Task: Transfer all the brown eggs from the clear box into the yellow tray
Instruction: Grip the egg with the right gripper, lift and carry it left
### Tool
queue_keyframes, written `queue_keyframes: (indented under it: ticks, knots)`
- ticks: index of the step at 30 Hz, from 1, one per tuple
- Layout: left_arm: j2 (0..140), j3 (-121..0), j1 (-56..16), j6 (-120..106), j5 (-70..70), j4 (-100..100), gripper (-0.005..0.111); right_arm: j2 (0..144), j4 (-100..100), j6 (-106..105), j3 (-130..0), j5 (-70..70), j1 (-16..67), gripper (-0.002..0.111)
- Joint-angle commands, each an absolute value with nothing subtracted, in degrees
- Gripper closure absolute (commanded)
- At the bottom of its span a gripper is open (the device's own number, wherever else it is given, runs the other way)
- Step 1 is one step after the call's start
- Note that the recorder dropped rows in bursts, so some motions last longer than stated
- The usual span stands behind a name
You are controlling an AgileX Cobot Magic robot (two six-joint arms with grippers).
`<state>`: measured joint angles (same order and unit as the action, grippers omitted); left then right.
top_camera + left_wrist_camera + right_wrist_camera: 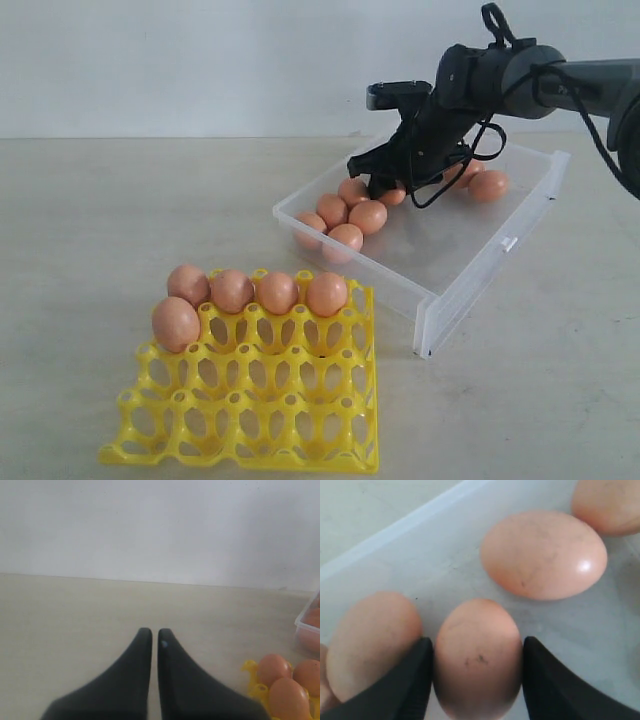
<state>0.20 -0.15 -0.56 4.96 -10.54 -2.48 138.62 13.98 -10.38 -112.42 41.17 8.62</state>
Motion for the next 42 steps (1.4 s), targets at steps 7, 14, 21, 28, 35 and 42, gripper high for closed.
queue_keyframes:
  ticks: [7,14,21,28,35,42]
  knots:
    - [0.0,0.0,-0.2,4.9,-10.3,-2.4,0.103,130.9,14.3,-2.3,-112.6,45.4,8.5,0.108]
    - [0.0,0.0,-0.2,4.9,-10.3,-2.4,0.103,124.5,12.5,2.3,-112.2,44.9,8.5,0.108]
    - [0.0,0.0,-0.2,4.9,-10.3,-2.4,0.103,94.7,12.7,4.6,-55.6,-17.3,8.8,0.108]
    - [0.0,0.0,-0.2,4.9,-10.3,-2.4,0.103,74.5,0.0,20.2,-20.8,-42.2,9.1,0.108]
    - [0.0,0.0,-0.2,4.9,-10.3,-2.4,0.103,64.6,-32.4,44.6,-9.4,-52.9,9.1,0.108]
    - [0.0,0.0,-0.2,4.9,-10.3,-2.4,0.103,64.9,-36.9,48.5,-13.1,-56.4,9.1,0.108]
